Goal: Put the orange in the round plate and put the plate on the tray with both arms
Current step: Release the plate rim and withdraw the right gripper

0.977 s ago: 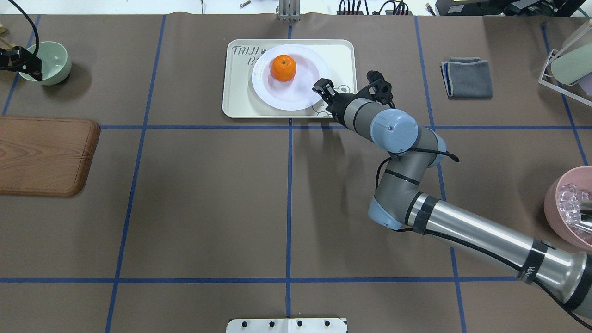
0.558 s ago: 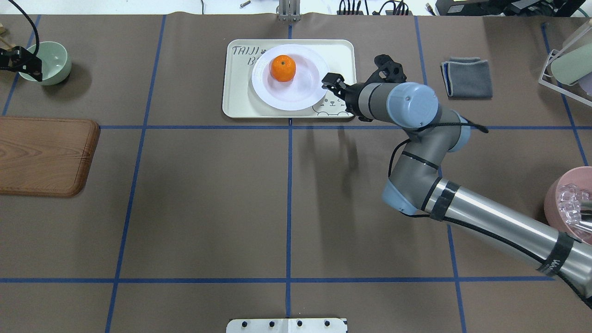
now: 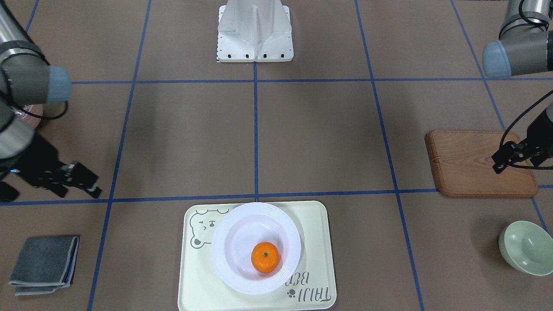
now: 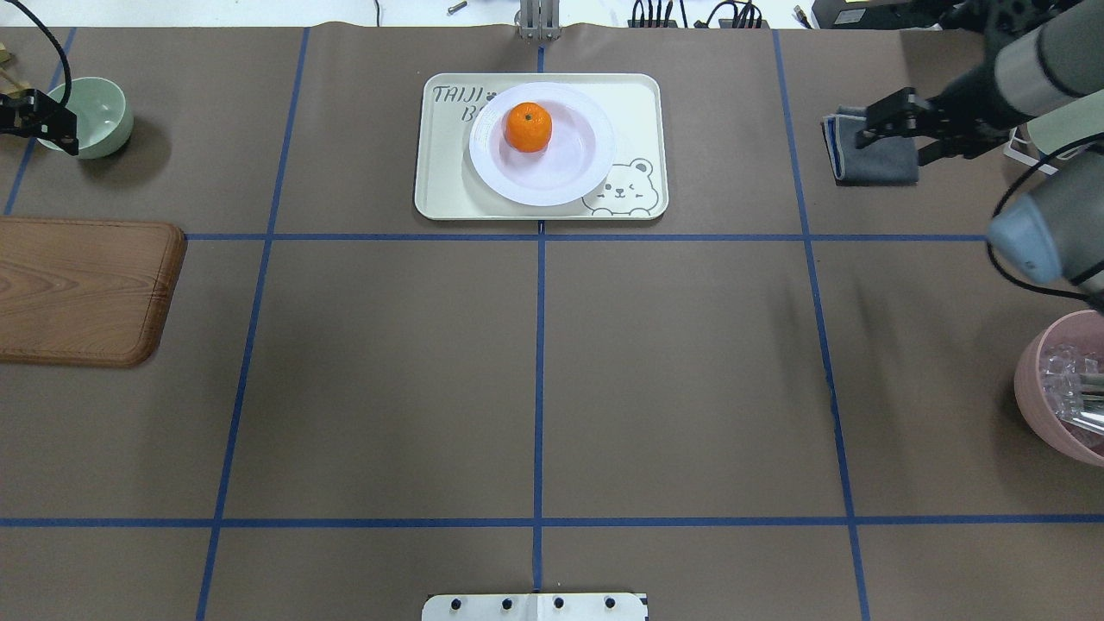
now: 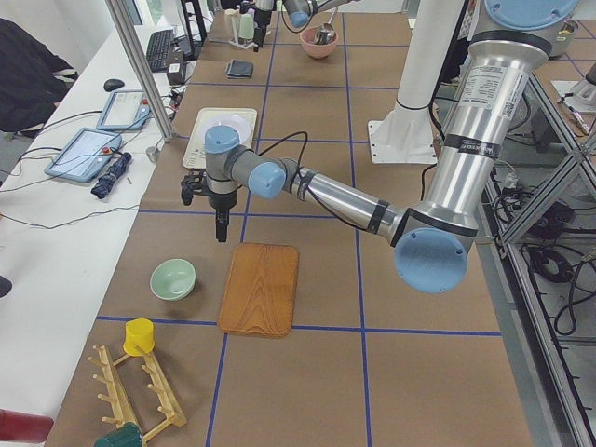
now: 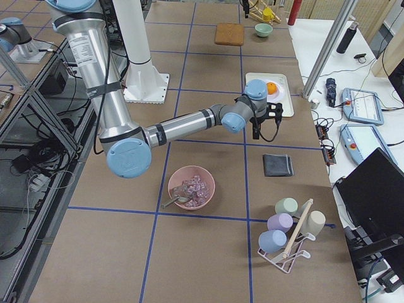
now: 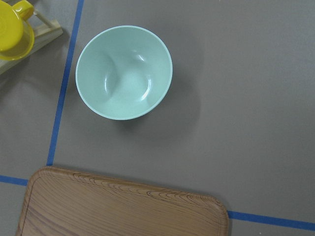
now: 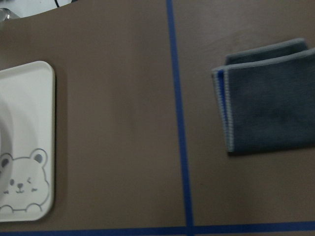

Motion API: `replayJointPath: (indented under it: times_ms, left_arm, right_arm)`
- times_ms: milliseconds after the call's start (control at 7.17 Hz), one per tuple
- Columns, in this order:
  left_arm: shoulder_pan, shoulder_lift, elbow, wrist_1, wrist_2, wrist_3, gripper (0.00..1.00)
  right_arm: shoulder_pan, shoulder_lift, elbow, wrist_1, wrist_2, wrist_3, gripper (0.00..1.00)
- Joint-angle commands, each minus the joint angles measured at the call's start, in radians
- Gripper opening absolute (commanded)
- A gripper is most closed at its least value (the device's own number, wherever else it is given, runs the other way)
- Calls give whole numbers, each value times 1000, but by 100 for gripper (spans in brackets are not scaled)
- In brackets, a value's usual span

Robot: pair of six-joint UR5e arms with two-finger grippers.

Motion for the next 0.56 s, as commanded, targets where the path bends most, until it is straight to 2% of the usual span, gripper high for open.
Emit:
replayJointPath:
  times_ms: [0, 140, 419]
  left_arm:
    - [-5, 6, 1, 1, -48, 0, 98]
    - [-8, 27, -2, 5, -89, 33, 98]
    - [-70, 79, -6, 14, -105, 188, 98]
  right_arm:
    - [170, -192, -9, -35, 85, -434, 100]
    - [236, -228, -6, -135, 80, -572, 100]
    - [354, -222, 18, -466, 18, -911, 100]
